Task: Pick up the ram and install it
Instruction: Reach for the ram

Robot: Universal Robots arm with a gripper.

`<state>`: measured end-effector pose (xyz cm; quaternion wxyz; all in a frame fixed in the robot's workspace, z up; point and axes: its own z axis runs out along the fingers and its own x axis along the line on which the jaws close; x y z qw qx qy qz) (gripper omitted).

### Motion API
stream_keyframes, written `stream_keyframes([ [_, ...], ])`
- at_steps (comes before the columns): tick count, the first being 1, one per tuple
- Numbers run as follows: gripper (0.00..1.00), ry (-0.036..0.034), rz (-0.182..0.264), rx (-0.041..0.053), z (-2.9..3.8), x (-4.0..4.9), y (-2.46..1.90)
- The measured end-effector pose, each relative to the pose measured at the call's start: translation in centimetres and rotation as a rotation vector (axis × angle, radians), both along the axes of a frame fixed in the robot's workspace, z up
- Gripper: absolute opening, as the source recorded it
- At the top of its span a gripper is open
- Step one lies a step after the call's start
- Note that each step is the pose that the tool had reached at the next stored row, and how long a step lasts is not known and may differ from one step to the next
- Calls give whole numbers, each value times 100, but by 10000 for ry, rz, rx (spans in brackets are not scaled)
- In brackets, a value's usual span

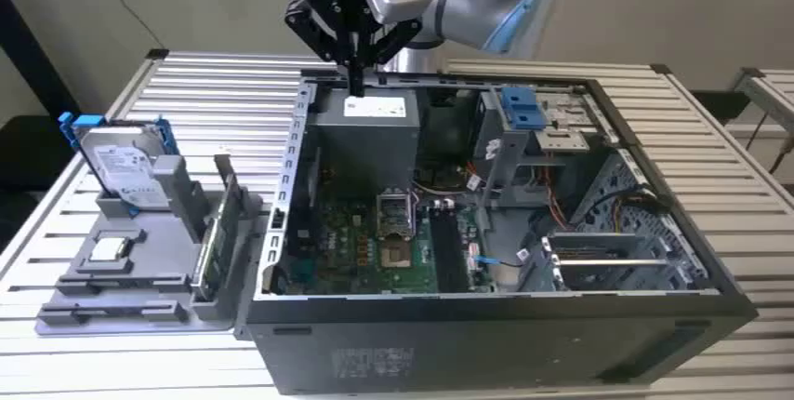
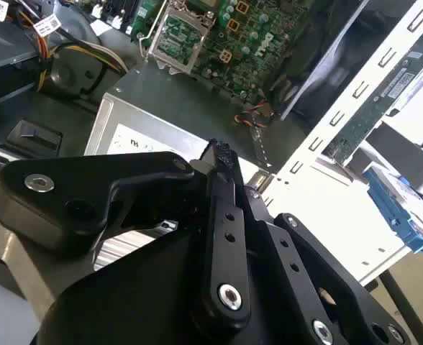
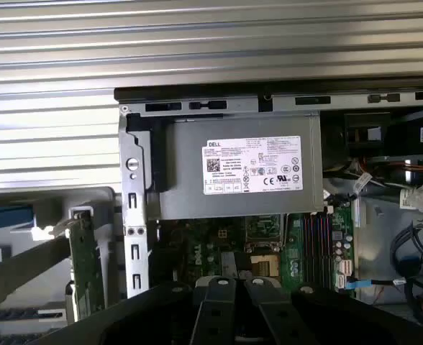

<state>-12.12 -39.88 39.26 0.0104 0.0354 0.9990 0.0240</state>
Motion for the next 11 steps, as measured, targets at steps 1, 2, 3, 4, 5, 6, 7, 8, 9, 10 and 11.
stream_keyframes([
  [1,11,0,0,1,0,0,0],
  [2,11,0,0,0,0,0,0],
  [3,11,0,0,0,0,0,0],
  [4,11,0,0,0,0,0,0],
  [5,11,0,1,0,0,0,0],
  [6,11,0,0,0,0,-1,0],
  [7,11,0,0,-1,0,-4,0],
  [8,11,0,-2,-1,0,-8,0],
  [9,11,0,-1,0,0,-10,0],
  [10,11,0,1,1,0,-11,0],
  [11,11,0,-1,0,0,-16,0],
])
